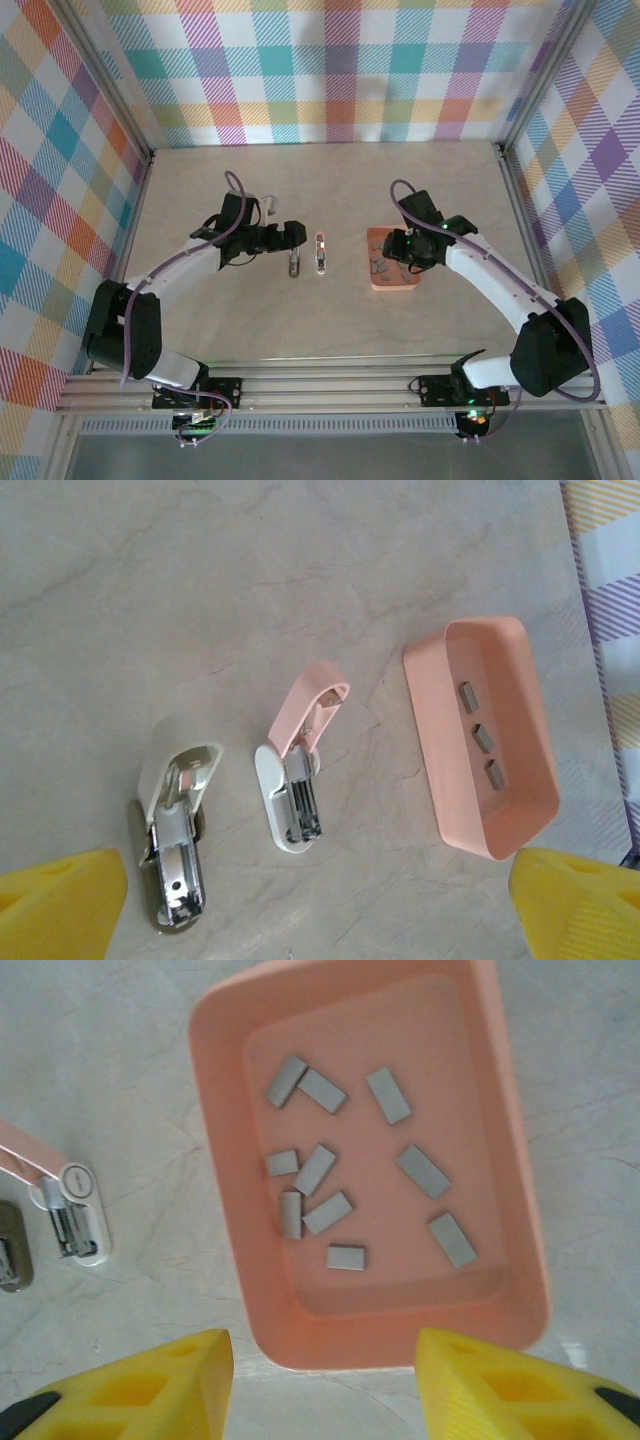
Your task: Load the staples into the stapler
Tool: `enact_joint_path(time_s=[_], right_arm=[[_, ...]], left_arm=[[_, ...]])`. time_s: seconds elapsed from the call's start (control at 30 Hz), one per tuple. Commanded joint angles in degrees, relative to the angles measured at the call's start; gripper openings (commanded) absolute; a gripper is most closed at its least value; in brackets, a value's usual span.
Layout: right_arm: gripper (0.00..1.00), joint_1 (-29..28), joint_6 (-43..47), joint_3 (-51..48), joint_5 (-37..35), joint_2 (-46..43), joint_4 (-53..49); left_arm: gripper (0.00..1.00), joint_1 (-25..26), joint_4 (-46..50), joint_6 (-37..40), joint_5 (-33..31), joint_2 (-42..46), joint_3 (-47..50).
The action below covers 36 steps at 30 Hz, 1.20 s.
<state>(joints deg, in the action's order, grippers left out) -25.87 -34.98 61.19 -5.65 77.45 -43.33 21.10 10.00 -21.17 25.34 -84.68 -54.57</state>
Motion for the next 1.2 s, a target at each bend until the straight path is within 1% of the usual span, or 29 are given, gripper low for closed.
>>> enact_joint_path(time_s=[0.0,0.1,0.27,0.43,0.53,0.63,0.87,0.93,1.17], right_arm=[[0.50,1.5,3.1,-0.5,3.7,0.2,-3.3],[0.50,2.5,6.6,1.0,5.5,2.5,-4.0],[0.49,3.4,15.3,7.1,6.6,9.6,-7.8],[0.43,3.4,22.4,13.2,5.5,18.0,-11.4],[0.40,3.4,26.0,15.3,4.6,22.3,-11.7],[0.40,3.5,28.7,17.5,2.9,26.1,-12.3],[0.38,3.8,33.2,22.1,0.8,32.4,-13.9],[0.36,4.0,34.0,23.2,0.6,33.7,-14.6],[0.36,4.6,36.6,24.9,-3.7,36.6,-16.9]], left_arm=[[0.97,1.0,0.3,1.5,1.6,-2.5,-3.0],[0.97,1.1,0.5,2.1,2.1,-4.7,-5.0],[0.96,1.2,1.3,2.6,2.1,-7.1,-7.3],[0.96,1.2,1.5,1.9,1.4,-8.6,-7.7],[0.94,1.1,-1.5,0.2,1.2,-8.5,-5.6],[0.93,1.1,-4.4,-1.3,0.1,-7.4,-3.2],[0.94,1.1,-8.5,-2.7,-5.3,-3.2,1.3],[0.94,1.1,-9.0,-2.7,-6.6,-2.5,2.0],[0.94,1.1,-9.2,-2.9,-8.7,-1.9,3.4]])
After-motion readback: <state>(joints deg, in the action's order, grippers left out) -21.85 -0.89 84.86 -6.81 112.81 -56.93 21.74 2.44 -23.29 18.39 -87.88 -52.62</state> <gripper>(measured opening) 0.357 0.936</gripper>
